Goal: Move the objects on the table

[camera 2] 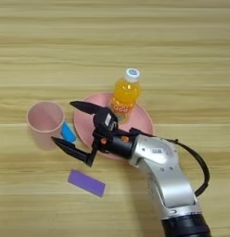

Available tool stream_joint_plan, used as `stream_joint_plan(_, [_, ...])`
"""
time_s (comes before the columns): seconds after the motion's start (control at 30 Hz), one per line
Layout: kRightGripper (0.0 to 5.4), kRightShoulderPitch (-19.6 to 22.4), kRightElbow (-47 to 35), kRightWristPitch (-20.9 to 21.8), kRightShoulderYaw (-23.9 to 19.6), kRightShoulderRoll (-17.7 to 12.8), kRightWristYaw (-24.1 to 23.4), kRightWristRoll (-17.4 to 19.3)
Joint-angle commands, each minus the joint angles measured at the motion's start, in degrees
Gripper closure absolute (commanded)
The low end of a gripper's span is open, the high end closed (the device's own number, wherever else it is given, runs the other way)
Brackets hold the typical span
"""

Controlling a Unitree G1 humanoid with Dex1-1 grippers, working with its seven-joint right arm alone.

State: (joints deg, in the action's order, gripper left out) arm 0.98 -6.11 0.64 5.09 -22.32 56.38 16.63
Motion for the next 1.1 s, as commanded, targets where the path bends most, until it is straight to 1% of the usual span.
stream_joint_plan(0.03, [0.04, 3.02, -0.7, 1.55, -0.1, -0.12, -2.23, -1.13])
stream_joint_plan(0.3, [0.04, 3.74, 1.34, 1.56, 1.09, 1.12, -3.32, -2.53])
stream_joint_plan(0.4, [0.04, 4.73, 2.98, 0.91, 1.27, 2.01, -4.71, -3.45])
stream_joint_plan(0.6, [0.04, 5.88, 4.76, 0.85, 1.88, 3.47, -5.82, -4.31])
stream_joint_plan(0.87, [0.04, 7.15, 7.24, 1.14, 4.87, 6.2, -6.57, -6.05])
stream_joint_plan(1.1, [0.04, 8.11, 8.96, 1.52, 6.29, 7.99, -7.22, -7.13])
